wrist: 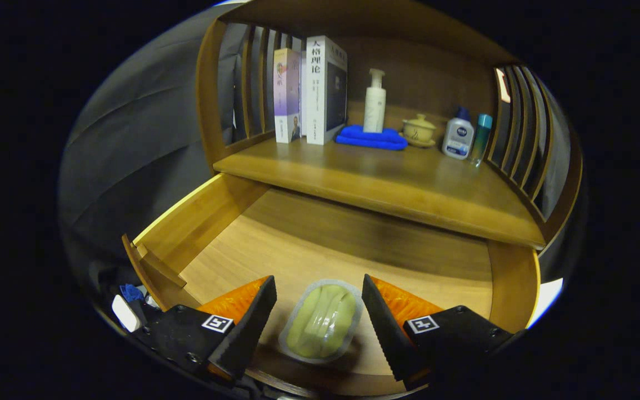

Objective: Pull open the drawer, take out the items inside it, and place them on the countertop above the cabinet.

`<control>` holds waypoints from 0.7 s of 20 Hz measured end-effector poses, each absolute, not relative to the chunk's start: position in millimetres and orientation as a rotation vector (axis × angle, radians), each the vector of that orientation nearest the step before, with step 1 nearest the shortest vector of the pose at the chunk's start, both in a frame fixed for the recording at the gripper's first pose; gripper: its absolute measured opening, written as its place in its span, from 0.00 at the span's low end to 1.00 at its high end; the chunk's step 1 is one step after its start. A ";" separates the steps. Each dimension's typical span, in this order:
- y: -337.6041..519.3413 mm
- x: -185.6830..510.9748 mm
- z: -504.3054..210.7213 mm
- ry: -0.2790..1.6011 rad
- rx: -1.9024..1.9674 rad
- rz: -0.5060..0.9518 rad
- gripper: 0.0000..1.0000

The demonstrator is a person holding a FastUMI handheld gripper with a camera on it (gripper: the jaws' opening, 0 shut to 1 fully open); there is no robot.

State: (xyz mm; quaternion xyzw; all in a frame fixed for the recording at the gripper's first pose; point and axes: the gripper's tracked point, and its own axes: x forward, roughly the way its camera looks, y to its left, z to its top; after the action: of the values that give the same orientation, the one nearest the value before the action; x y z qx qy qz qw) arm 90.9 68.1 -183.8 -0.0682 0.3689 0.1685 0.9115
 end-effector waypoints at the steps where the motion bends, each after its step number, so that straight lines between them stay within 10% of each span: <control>1: 71.1 88.5 -186.5 0.797 -0.121 0.367 0.98; 7: 67.2 84.4 -214.3 0.975 -0.063 0.348 0.89; 14: 62.3 82.2 -221.9 1.006 -0.049 0.351 0.38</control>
State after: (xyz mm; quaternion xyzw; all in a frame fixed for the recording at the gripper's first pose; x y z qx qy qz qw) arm 82.2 62.3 -221.9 -0.0234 0.4796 0.1675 0.8611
